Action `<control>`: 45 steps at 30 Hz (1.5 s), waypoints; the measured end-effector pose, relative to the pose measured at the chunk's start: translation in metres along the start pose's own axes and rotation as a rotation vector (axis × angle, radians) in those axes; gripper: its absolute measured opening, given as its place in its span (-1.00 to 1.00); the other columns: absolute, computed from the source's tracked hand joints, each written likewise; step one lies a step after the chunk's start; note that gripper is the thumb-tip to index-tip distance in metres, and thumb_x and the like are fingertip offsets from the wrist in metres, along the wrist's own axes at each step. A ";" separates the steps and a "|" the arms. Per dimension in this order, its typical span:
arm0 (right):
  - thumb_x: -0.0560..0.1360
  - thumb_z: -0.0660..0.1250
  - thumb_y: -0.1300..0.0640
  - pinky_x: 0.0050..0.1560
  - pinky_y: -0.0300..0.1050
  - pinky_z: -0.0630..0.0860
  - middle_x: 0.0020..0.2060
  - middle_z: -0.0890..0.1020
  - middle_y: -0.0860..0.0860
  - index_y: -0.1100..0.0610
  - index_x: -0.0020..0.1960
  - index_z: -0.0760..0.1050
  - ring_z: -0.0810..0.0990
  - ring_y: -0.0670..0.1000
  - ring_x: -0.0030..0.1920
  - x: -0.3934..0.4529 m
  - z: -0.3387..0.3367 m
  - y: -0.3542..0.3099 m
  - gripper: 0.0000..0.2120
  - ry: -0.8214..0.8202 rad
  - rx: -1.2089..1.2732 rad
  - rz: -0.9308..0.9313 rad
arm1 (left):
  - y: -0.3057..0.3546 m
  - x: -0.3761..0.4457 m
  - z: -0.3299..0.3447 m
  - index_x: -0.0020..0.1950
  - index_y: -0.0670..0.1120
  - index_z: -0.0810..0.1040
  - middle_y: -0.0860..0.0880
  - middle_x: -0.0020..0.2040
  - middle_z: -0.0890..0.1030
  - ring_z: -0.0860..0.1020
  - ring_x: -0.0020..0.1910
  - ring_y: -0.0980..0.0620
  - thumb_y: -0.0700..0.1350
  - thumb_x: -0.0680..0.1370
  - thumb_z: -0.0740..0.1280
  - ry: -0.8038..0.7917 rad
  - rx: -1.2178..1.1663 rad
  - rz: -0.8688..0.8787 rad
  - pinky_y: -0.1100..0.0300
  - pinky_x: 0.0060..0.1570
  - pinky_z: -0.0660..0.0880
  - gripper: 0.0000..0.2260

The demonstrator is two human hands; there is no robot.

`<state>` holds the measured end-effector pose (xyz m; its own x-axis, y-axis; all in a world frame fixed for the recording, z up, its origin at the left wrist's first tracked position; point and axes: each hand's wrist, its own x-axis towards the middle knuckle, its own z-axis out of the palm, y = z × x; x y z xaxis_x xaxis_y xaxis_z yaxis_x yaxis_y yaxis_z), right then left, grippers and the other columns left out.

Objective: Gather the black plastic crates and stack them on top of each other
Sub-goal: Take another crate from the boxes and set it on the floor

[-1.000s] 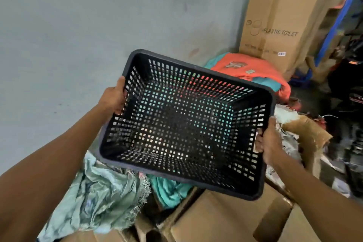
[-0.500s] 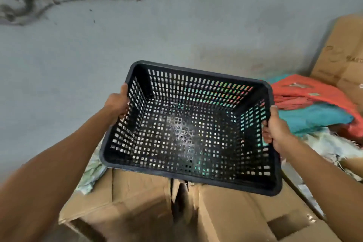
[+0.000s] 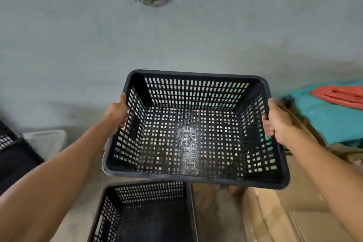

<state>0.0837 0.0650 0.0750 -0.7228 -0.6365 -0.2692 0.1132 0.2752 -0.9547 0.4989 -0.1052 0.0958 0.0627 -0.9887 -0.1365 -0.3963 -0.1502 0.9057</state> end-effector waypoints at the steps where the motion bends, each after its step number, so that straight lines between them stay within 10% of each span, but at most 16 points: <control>1: 0.54 0.08 -0.39 -0.56 -0.28 0.05 -0.52 0.26 -0.01 0.07 -0.22 0.37 0.13 -0.04 -0.64 -0.016 0.014 0.008 -0.47 -0.019 -0.023 0.013 | -0.017 -0.007 -0.022 -0.19 -0.09 0.39 0.02 -0.43 0.26 0.19 -0.52 0.06 0.33 0.61 0.02 0.003 -0.008 -0.019 0.21 -0.51 0.14 -0.49; 22: 0.53 0.09 -0.40 -0.57 -0.23 0.11 -0.50 0.31 0.01 0.13 -0.26 0.36 0.18 -0.02 -0.59 -0.072 0.195 0.190 -0.41 -0.082 -0.280 0.381 | -0.291 0.033 -0.129 -0.31 -0.05 0.35 0.01 -0.50 0.25 0.19 -0.54 -0.01 0.31 0.62 0.05 -0.054 0.018 -0.465 0.16 -0.47 0.19 -0.49; 45: 0.61 -0.03 -0.30 -0.51 -0.12 0.28 -0.34 0.47 0.14 0.19 0.16 0.42 0.35 0.07 -0.48 -0.058 0.221 0.236 -0.42 -0.073 -0.639 0.312 | -0.352 0.048 -0.114 -0.15 -0.12 0.43 -0.02 -0.43 0.36 0.31 -0.50 -0.01 0.23 0.66 -0.04 -0.105 0.137 -0.500 0.11 -0.36 0.35 -0.50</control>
<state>0.3030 0.0081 -0.1627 -0.6717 -0.5000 -0.5465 -0.1308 0.8063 -0.5769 0.7457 -0.0997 -0.1843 0.1856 -0.7902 -0.5841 -0.4577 -0.5955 0.6602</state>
